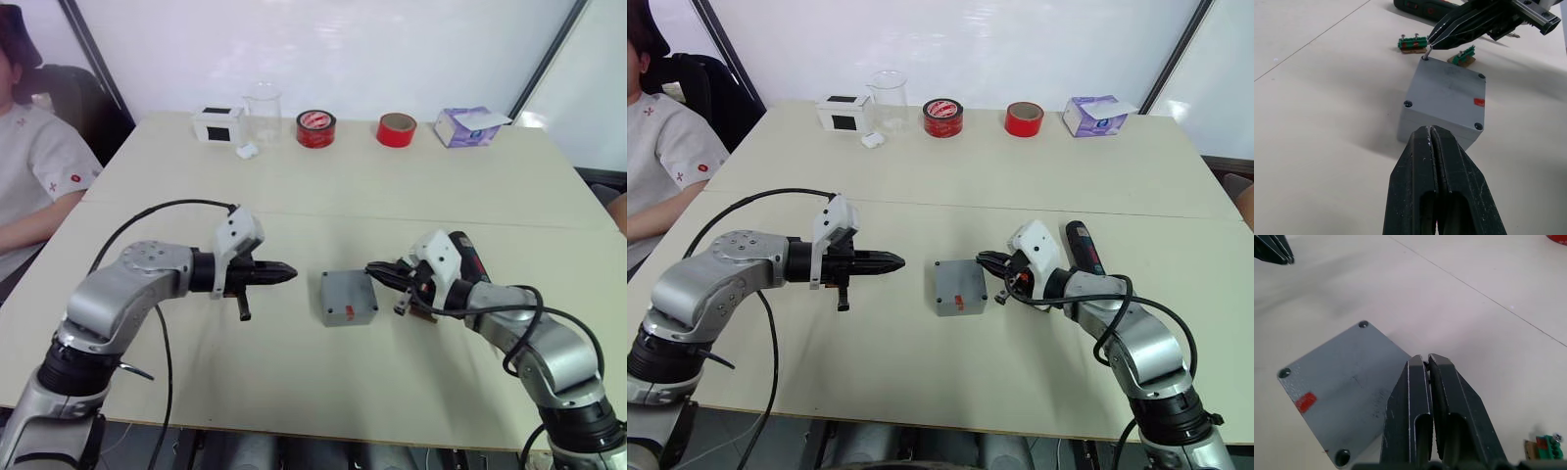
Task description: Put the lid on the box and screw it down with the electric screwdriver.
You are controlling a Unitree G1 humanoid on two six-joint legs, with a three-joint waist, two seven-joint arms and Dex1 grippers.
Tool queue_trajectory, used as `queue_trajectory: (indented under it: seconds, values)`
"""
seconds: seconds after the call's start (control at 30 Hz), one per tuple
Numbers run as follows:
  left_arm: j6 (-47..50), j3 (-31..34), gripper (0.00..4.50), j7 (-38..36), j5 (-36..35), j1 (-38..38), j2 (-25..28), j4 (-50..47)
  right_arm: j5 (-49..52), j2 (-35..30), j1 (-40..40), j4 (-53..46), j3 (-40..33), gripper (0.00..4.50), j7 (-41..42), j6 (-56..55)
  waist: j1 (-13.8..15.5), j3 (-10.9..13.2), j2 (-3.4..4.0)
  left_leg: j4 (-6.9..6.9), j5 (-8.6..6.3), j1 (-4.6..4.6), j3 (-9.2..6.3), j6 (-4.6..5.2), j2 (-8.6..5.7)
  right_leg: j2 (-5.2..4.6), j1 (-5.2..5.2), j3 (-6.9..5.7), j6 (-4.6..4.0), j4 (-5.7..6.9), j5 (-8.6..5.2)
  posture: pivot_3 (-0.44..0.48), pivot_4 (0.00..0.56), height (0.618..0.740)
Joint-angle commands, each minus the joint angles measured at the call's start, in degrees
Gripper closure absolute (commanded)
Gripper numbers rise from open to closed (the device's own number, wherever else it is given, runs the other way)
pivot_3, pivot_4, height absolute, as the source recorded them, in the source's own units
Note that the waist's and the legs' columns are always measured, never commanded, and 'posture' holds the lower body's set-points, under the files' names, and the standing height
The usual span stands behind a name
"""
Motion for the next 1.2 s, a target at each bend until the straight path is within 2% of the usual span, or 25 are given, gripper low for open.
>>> queue_trajectory:
  seconds: [0.03,0.43,0.47,0.5,0.7,0.8,0.9,0.93,0.97,1.07,1.2]
  values:
    - [-0.7,0.9,4.5,0.0,-0.4,-0.8,0.2,-1.0,-0.8,-0.2,0.0,-1.1,-0.2,4.43,0.1,-1.1,0.0,0.0,0.0,0.0,0.0,0.0,0.0,0.0,0.0,0.0,0.0,0.0,0.0,0.0,0.0,0.0,0.15,0.74]
    - [-0.6,0.6,4.5,0.5,-0.5,-0.8,-0.3,-1.2,-2.0,0.8,-1.4,0.3,0.8,4.43,0.7,-0.6,0.0,0.0,0.0,0.0,0.0,0.0,0.0,0.0,-0.01,0.0,0.0,0.0,0.0,0.0,0.0,0.0,0.15,0.74]
    - [-0.7,0.6,4.5,0.5,-0.5,-0.7,-0.3,-1.2,-2.1,0.8,-1.4,0.3,0.8,3.9,0.7,-0.6,0.0,0.0,0.0,0.0,0.0,0.0,0.0,0.0,-0.01,0.0,0.0,0.0,0.0,0.0,0.0,0.0,0.15,0.74]
    - [-0.8,0.5,4.5,0.6,-0.4,-0.7,-0.4,-1.1,-2.1,0.8,-1.5,0.3,0.8,3.71,0.8,-0.6,0.0,0.0,0.0,0.0,0.0,0.0,0.0,0.0,-0.01,0.0,0.0,0.0,0.0,0.0,0.0,0.0,0.15,0.74]
    - [-1.6,0.0,4.5,0.4,-0.2,-0.8,-1.2,-1.1,-2.4,1.2,-1.2,-1.0,-0.7,1.37,-0.4,-1.5,0.0,0.0,0.0,0.0,0.0,0.0,0.0,0.0,-0.01,0.0,0.0,0.0,0.0,0.0,0.0,0.0,0.15,0.74]
    - [-1.8,-0.7,4.5,-0.4,-0.6,-1.5,-1.9,-1.5,-0.1,1.6,-1.5,-2.2,-4.7,1.37,-2.7,1.8,0.0,0.0,0.0,0.0,0.0,0.0,0.0,0.0,-0.01,0.0,0.0,0.0,0.0,0.0,0.0,0.0,0.15,0.74]
    - [-1.7,-1.6,4.5,-1.3,-1.6,-2.9,-2.9,-2.6,5.0,1.1,-4.6,-1.6,-12.9,1.37,-5.7,9.0,0.1,0.0,0.01,0.0,0.0,0.0,0.0,-0.01,-0.01,-0.01,0.01,0.0,0.0,-0.01,0.0,0.0,0.15,0.74]
    - [-1.7,-2.0,4.5,-1.5,-1.8,-3.4,-3.4,-3.0,6.2,0.3,-5.8,-1.0,-15.3,1.07,-6.3,11.2,0.1,0.0,0.02,0.0,0.0,0.0,0.0,-0.01,-0.01,-0.02,0.01,0.0,-0.01,0.0,0.0,0.0,0.15,0.74]
    - [-1.8,-2.6,4.5,-1.9,-1.8,-4.0,-3.7,-3.5,7.0,-1.4,-7.3,-0.3,-17.3,0.73,-6.6,13.8,0.1,0.0,0.04,0.01,0.0,0.0,0.0,-0.01,-0.01,-0.02,0.01,0.0,-0.02,0.0,0.01,0.0,0.15,0.74]
    - [-2.4,-4.5,4.5,-2.5,-1.6,-5.5,-4.8,-4.7,8.4,-7.3,-13.2,3.4,-21.4,0.07,-8.7,25.9,0.1,0.1,0.08,0.01,0.0,0.0,0.0,-0.01,-0.02,-0.03,0.02,0.01,-0.02,-0.02,0.01,0.0,0.15,0.74]
    - [-3.4,-7.1,4.5,-3.7,-0.8,-6.9,-5.4,-6.2,8.3,-20.8,-21.6,12.7,-16.3,0.07,-6.0,41.9,0.0,0.1,0.19,-0.02,0.0,-0.01,0.02,0.0,0.0,-0.04,0.0,0.02,-0.23,-0.03,-0.1,0.0,0.15,0.74]
